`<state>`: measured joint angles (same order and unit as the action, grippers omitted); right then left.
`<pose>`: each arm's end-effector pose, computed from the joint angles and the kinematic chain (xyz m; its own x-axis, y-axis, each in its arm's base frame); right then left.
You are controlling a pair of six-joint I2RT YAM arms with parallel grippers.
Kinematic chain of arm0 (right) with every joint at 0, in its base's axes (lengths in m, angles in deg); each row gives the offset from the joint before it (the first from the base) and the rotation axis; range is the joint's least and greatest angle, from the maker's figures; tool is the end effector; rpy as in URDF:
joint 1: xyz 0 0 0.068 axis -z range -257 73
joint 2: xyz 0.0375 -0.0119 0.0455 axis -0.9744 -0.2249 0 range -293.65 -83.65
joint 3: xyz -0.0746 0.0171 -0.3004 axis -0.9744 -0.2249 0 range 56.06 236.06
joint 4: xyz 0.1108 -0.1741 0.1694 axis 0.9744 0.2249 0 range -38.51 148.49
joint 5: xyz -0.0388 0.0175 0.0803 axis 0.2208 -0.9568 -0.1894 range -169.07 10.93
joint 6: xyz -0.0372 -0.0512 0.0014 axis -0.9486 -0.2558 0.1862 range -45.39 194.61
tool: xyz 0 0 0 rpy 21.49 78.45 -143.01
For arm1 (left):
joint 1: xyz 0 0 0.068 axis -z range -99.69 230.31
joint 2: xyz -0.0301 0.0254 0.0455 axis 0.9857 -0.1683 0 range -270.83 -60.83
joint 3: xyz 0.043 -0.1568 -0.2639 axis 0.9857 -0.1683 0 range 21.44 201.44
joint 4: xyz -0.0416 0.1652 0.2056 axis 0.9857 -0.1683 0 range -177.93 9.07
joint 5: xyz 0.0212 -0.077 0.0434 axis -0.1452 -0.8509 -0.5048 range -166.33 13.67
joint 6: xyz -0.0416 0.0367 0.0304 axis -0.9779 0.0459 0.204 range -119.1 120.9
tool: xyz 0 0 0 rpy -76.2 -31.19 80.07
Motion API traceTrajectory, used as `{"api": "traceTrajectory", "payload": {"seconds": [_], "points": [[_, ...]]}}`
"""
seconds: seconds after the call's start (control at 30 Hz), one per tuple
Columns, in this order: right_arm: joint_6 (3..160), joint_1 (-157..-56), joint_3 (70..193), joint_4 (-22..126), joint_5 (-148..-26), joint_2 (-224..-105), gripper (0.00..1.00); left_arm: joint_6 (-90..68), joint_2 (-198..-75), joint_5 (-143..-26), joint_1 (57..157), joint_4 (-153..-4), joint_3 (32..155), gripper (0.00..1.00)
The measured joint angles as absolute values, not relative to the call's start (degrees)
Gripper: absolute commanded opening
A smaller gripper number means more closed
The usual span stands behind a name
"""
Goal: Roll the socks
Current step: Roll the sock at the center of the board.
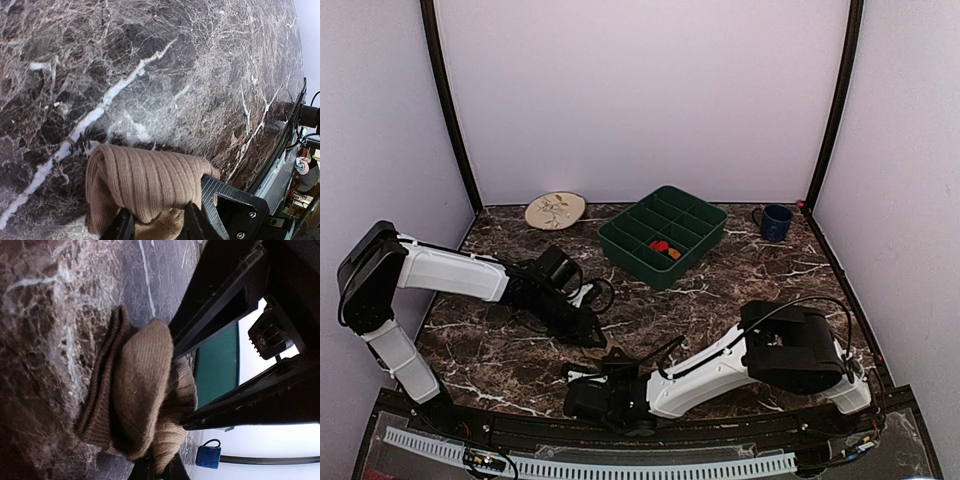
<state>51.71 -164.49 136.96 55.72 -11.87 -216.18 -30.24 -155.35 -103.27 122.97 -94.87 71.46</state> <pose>0.0659 0.4768 0.1000 0.1084 -0.9694 -0.2203 -0.3500 0.1702 -0.9212 0.2250 -0.2372 0.1818 -0.9389 0.2384 -0.2484 0.3424 0.7221 -0.6011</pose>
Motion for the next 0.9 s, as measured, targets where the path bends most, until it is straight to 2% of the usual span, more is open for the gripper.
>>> {"api": "traceTrajectory", "payload": {"seconds": [0.27,0.5,0.9], "points": [[53.4,-164.6,139.6,60.5,-11.3,-217.3,0.00,-28.5,-156.6,-103.2,123.0,-95.3,72.0,0.00],[62.2,-164.6,141.3,67.1,-11.1,-217.5,0.06,-27.8,-157.8,-103.4,123.4,-94.5,72.0,0.00],[74.9,-164.2,140.3,73.8,-12.7,-216.0,0.36,-28.8,-158.9,-102.9,123.7,-92.9,72.0,0.00]]}}
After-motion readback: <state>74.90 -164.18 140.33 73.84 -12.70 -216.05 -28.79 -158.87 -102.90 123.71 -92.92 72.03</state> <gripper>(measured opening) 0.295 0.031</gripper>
